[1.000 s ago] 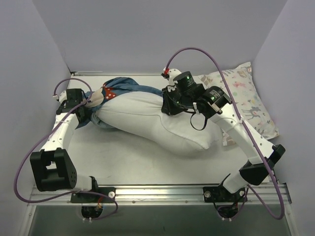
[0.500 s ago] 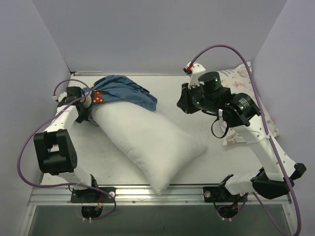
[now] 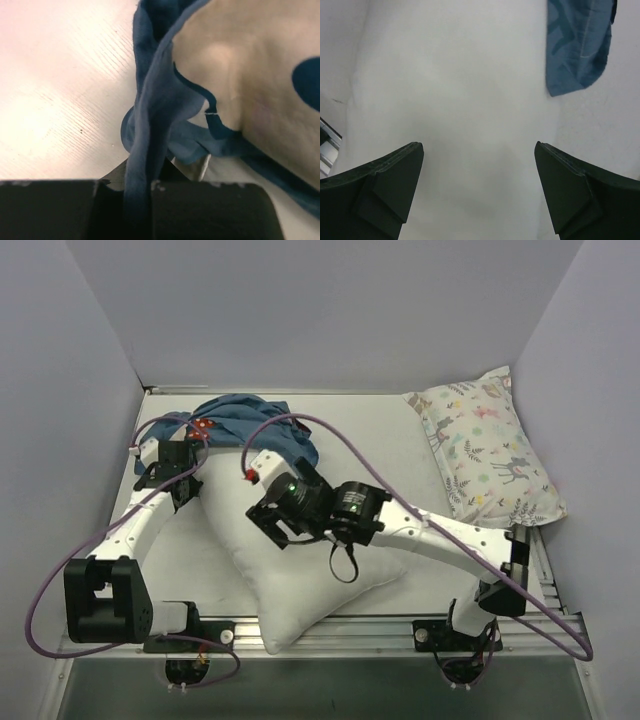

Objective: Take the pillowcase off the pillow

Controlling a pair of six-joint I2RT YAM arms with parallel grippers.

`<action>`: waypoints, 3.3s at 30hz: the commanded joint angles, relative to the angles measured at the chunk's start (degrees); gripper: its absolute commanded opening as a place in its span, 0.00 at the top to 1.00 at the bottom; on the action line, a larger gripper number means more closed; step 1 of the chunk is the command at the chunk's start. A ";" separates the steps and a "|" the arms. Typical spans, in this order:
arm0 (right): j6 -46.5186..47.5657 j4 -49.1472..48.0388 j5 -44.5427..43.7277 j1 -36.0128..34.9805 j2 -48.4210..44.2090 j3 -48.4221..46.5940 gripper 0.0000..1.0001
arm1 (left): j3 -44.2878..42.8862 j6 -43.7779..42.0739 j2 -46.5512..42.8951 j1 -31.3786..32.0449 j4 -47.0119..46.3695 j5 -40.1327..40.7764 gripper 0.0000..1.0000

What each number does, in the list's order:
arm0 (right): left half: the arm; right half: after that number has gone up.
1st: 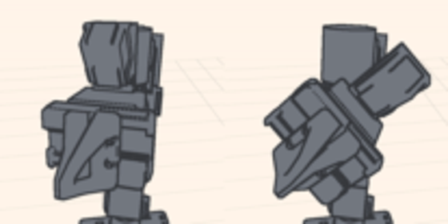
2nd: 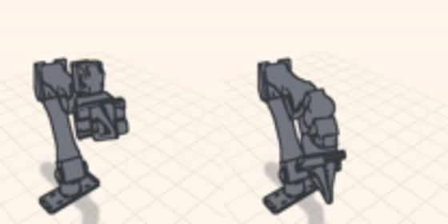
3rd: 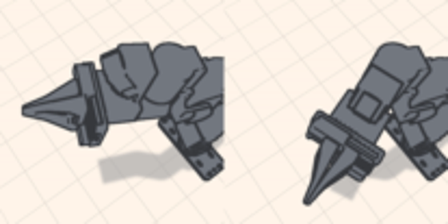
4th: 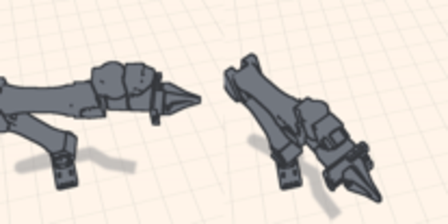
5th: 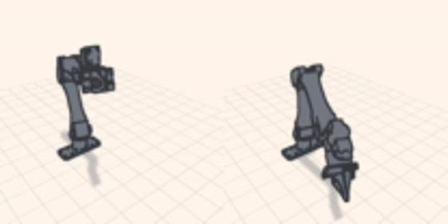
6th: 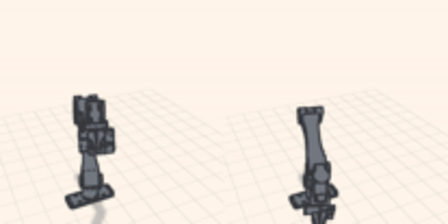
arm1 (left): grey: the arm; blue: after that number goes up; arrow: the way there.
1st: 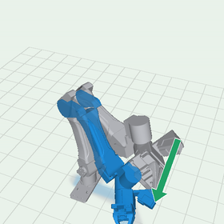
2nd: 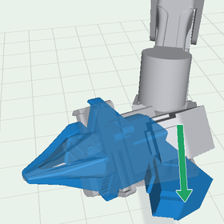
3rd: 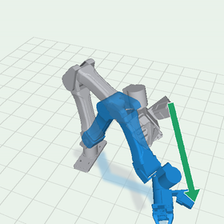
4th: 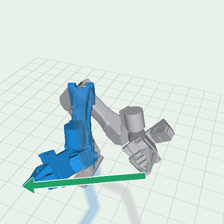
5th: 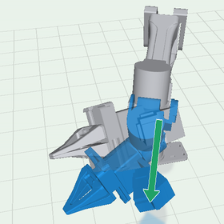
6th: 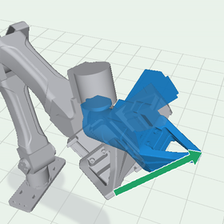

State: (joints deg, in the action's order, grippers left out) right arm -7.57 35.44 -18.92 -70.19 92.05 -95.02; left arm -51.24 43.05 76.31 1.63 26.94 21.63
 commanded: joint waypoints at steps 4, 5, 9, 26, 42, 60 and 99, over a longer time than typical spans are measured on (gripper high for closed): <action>0.63 -4.33 -17.37 -9.52 11.11 -8.06 0.00 | 1.85 0.02 -5.12 0.83 -3.47 -1.85 1.00; 0.02 -3.46 -18.43 -9.96 15.05 -10.33 0.00 | 2.02 -0.07 -5.82 0.92 -3.56 -2.03 1.00; -4.01 0.24 -17.41 -6.90 22.73 -11.25 0.00 | 2.03 -0.51 -6.44 0.83 -3.30 -2.03 1.00; -8.40 -3.45 32.85 6.10 -4.41 -7.37 1.00 | -14.74 -12.28 -20.85 1.97 5.31 6.15 1.00; -18.62 -13.65 39.86 42.15 -2.58 24.35 0.60 | -11.16 -13.08 -7.15 18.85 2.60 10.28 1.00; -6.59 -7.14 17.11 37.78 -13.21 7.31 0.00 | -24.08 -11.23 14.30 26.49 3.82 7.11 1.00; -5.52 -13.21 9.24 23.61 9.91 18.82 1.00 | -18.91 -15.27 -6.67 28.78 -6.89 -7.57 0.09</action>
State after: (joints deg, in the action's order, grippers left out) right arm -9.69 16.45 -16.43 -47.62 100.18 -77.80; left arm -73.12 29.45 74.72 29.19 20.27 13.91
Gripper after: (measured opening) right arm 0.097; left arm 0.912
